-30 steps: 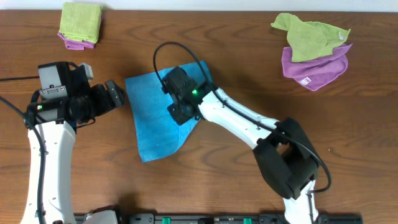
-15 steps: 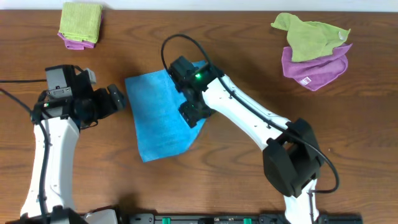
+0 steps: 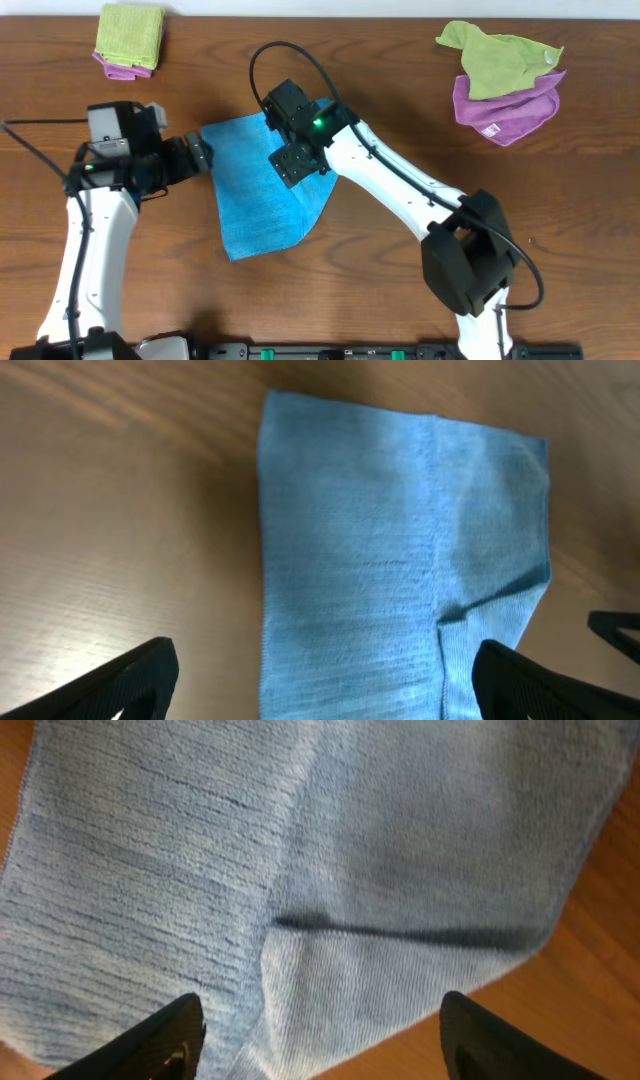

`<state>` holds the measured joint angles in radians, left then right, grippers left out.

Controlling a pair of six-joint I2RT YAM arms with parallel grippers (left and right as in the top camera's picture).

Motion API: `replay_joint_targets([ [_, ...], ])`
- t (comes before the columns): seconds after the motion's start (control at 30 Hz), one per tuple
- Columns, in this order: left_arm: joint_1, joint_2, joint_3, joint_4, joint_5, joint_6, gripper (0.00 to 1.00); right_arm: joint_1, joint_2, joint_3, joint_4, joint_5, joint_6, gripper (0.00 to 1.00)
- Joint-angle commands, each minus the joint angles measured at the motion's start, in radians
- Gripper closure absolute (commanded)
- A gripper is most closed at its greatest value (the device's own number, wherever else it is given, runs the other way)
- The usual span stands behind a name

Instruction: Fold the cloth

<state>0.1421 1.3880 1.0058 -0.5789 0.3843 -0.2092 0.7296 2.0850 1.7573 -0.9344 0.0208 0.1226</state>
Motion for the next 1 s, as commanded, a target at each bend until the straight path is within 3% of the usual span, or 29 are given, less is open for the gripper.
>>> replay_joint_targets([
  [0.0,-0.014,0.040,-0.063,0.056,0.002,-0.001,0.05,-0.019,0.027,0.010,0.004,-0.003,-0.003,0.28],
  [0.37,-0.060,0.262,-0.096,0.233,0.013,-0.024,0.05,-0.054,0.028,0.006,-0.032,-0.082,-0.043,0.41],
  [0.97,-0.088,0.272,-0.095,0.251,0.008,-0.024,0.05,-0.004,0.061,-0.130,0.090,-0.100,-0.064,0.55],
])
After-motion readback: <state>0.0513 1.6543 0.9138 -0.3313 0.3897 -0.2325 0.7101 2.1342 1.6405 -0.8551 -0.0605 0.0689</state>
